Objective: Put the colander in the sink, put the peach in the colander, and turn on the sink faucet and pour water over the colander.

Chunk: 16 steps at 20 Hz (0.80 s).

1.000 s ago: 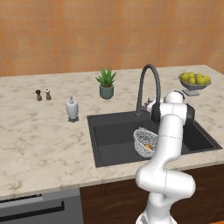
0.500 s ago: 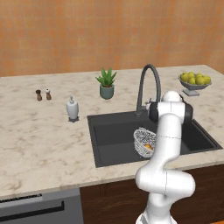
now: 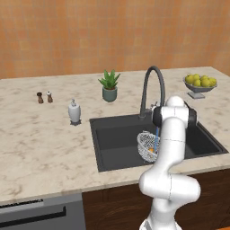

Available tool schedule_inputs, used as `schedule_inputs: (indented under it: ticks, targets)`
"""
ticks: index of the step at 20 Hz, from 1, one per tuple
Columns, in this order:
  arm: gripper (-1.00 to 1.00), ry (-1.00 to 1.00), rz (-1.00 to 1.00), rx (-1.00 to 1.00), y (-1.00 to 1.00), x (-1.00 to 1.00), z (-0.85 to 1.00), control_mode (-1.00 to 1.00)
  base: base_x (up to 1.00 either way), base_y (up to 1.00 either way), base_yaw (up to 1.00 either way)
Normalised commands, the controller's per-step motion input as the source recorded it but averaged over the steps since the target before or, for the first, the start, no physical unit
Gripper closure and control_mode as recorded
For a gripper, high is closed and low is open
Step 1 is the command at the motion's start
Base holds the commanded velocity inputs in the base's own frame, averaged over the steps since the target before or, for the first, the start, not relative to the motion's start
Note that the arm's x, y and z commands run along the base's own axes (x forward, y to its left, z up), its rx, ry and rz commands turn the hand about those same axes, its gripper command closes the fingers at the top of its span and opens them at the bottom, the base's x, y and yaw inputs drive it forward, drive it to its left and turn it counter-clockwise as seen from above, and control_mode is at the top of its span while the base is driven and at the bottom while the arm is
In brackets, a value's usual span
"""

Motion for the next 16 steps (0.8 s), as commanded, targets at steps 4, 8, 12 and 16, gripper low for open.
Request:
schedule_inputs:
  ticks: [4, 8, 12, 16]
  targets:
    - [1.0, -0.07, 0.0, 0.3, -0.83, -0.59, 0.95, -1.0, 0.0, 0.0, 0.0]
    - [1.0, -0.2, 0.0, 0.2, -0.53, -0.79, 1.0, -1.0, 0.0, 0.0, 0.0]
    - [1.0, -0.29, 0.0, 0.08, -0.24, -0.93, 1.0, -1.0, 0.0, 0.0, 0.0]
    - [1.0, -0.57, -0.05, -0.01, 0.0, -1.0, 1.0, -1.0, 0.0, 0.0, 0.0]
